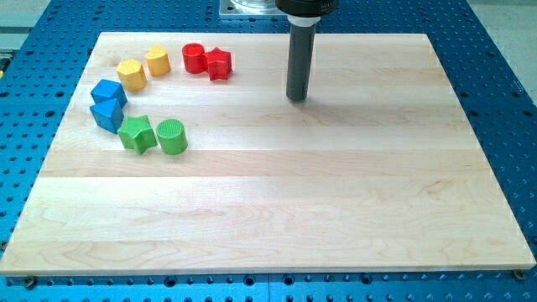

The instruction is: Place your arm left to the blue cube

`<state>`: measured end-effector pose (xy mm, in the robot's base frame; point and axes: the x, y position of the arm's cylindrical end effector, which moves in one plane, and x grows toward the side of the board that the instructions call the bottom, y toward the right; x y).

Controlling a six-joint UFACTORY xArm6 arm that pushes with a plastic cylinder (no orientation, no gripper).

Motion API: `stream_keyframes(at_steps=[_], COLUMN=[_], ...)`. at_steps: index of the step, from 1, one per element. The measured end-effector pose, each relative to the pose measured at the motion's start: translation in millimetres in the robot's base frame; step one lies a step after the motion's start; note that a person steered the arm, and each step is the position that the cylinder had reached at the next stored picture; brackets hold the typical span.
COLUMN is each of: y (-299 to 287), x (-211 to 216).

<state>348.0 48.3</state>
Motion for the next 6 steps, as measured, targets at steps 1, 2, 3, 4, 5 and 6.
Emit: stream_keyframes(at_steps=[1,2,3,4,5,6], y=[-3.4,-42.8,-125.3,-238.0,-340.7,-352.2], x=[7.3,54.4,118.0,156.0,104.6,83.2])
